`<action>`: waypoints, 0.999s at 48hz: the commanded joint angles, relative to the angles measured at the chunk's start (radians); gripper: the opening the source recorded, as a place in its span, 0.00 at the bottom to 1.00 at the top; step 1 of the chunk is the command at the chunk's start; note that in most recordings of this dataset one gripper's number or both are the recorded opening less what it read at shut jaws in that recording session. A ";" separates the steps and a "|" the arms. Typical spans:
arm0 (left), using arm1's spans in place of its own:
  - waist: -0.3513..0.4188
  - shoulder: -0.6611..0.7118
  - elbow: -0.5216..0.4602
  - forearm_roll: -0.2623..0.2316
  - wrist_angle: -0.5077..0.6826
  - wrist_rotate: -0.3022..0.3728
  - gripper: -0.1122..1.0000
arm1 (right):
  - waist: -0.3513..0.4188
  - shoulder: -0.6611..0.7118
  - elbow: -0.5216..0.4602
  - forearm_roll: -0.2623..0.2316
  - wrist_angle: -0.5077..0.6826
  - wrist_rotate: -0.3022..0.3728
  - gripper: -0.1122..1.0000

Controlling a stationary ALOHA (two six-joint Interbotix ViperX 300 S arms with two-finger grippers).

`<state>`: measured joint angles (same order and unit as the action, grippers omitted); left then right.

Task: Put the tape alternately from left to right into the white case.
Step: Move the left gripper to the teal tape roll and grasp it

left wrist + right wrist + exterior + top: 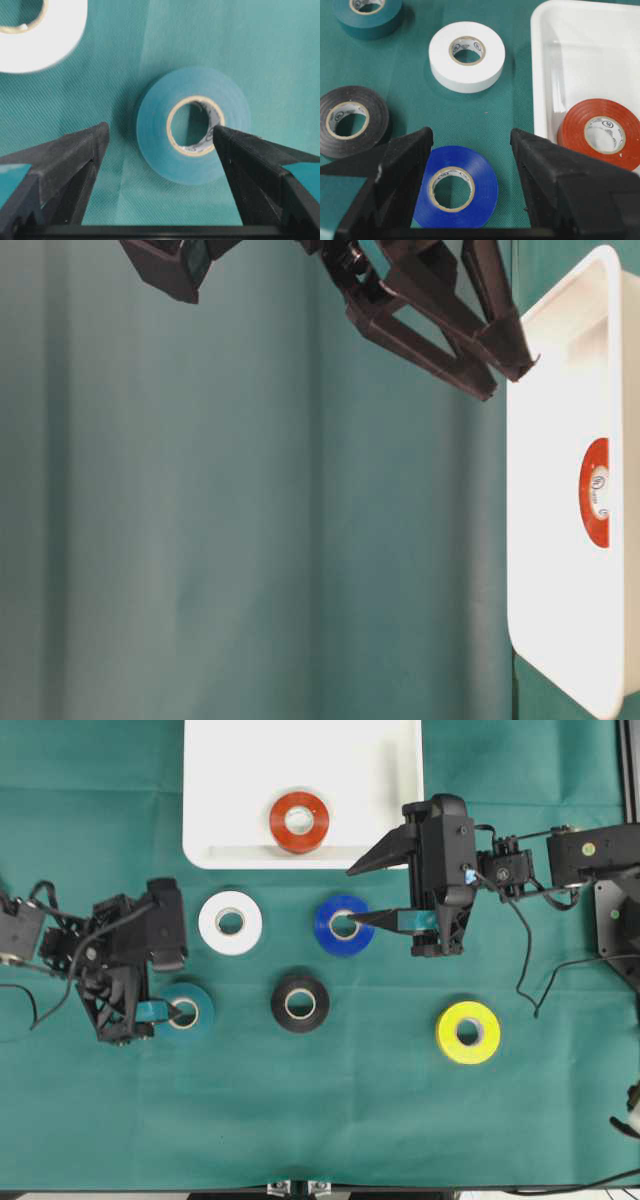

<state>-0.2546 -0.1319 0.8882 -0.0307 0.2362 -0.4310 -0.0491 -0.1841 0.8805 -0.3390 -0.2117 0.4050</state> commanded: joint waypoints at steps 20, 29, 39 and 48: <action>-0.012 0.094 -0.077 0.003 0.017 0.002 0.67 | 0.002 -0.002 -0.008 -0.002 -0.005 -0.002 0.74; -0.011 0.112 -0.081 0.006 0.055 0.003 0.67 | 0.002 0.006 -0.008 0.000 -0.003 -0.002 0.74; -0.009 0.137 -0.084 0.008 0.086 0.003 0.67 | 0.002 0.008 -0.008 -0.002 -0.005 0.000 0.74; -0.011 0.144 -0.095 0.011 0.086 0.008 0.67 | 0.002 0.009 -0.008 -0.002 -0.005 0.000 0.74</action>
<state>-0.2623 0.0169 0.8099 -0.0245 0.3252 -0.4264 -0.0491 -0.1687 0.8820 -0.3390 -0.2102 0.4050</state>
